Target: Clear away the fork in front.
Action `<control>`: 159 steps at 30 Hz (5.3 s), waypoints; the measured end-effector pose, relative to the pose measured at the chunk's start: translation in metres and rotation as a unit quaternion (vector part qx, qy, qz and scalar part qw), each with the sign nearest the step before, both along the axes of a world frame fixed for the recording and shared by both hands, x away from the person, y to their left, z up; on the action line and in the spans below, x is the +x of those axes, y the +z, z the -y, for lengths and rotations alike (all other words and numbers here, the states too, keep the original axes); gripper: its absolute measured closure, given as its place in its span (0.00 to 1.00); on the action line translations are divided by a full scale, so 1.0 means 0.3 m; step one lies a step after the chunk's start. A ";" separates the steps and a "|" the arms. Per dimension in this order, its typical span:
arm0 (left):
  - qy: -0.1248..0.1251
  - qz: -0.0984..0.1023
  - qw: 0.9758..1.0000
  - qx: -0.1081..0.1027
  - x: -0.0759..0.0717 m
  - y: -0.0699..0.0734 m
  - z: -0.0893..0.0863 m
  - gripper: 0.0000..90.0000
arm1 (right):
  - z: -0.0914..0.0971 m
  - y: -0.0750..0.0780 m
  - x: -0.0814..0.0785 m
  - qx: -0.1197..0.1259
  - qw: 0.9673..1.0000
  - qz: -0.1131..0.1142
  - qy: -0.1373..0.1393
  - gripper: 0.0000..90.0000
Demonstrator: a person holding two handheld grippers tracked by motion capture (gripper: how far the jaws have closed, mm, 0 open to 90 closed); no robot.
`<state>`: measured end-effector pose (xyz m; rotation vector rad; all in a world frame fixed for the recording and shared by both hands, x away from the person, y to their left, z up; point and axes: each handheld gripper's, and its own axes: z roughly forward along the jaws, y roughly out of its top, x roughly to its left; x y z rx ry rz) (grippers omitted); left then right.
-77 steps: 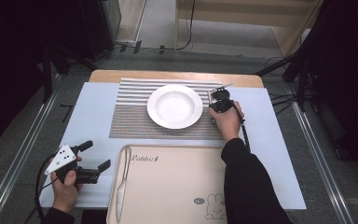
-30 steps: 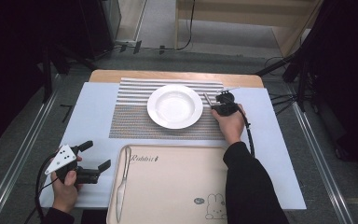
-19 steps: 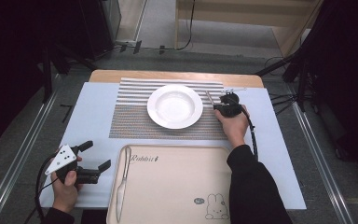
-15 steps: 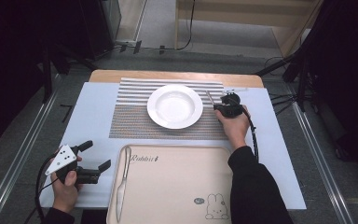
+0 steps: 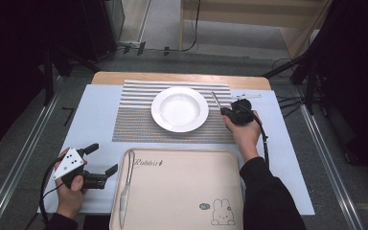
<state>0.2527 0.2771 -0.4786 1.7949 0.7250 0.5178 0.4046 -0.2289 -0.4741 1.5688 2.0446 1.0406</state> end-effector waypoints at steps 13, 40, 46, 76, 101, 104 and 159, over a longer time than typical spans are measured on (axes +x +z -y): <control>-0.010 -0.009 1.000 -0.013 0.011 0.057 0.066 0.00 | -0.057 0.032 -0.126 0.026 0.998 0.038 0.029 0.93; -0.054 -0.021 0.998 -0.010 0.045 0.110 0.313 0.00 | -0.091 0.019 -0.314 0.054 0.993 0.078 0.073 0.93; -0.064 -0.023 0.998 -0.016 0.052 0.116 0.360 0.00 | -0.099 0.006 -0.342 0.061 0.992 0.079 0.079 0.93; -0.106 -0.044 0.993 -0.039 0.069 0.115 0.478 0.03 | -0.215 0.006 -0.473 0.084 0.981 0.094 0.145 0.93; -0.071 -0.092 0.991 -0.069 0.064 0.082 0.510 0.34 | -0.328 0.042 -0.540 0.091 0.968 0.116 0.203 0.93; -0.068 -0.095 0.990 -0.075 0.063 0.082 0.513 0.41 | -0.334 0.043 -0.543 0.090 0.967 0.119 0.205 0.93; -0.117 -0.153 0.969 -0.153 0.074 0.107 0.455 0.96 | -0.338 0.069 -0.593 0.085 0.958 0.189 0.200 0.59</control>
